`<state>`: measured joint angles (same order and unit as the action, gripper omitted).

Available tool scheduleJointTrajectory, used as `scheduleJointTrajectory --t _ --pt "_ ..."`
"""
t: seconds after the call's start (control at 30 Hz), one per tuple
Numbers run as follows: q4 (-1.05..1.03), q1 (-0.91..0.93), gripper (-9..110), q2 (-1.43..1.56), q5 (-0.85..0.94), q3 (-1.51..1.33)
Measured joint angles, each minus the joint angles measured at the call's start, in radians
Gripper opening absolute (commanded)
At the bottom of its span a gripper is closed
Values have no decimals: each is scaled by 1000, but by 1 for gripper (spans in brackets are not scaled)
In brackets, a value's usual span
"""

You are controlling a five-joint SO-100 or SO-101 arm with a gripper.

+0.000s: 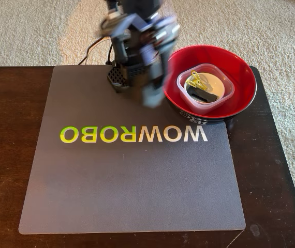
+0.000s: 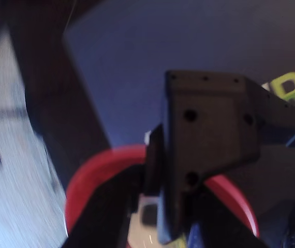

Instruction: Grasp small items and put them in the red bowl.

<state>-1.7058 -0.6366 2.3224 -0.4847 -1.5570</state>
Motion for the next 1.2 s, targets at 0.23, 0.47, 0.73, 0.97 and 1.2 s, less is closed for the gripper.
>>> scheduleJointTrajectory --t 0.23,0.47,0.73,0.97,1.2 --pt "0 -627 0 -28 -21 2" --pt "173 -707 0 -273 -117 -40" --pt "380 -638 8 -528 -190 -40" --pt "454 -588 31 -635 -198 -67" --pt "419 -594 39 -433 -140 -124"
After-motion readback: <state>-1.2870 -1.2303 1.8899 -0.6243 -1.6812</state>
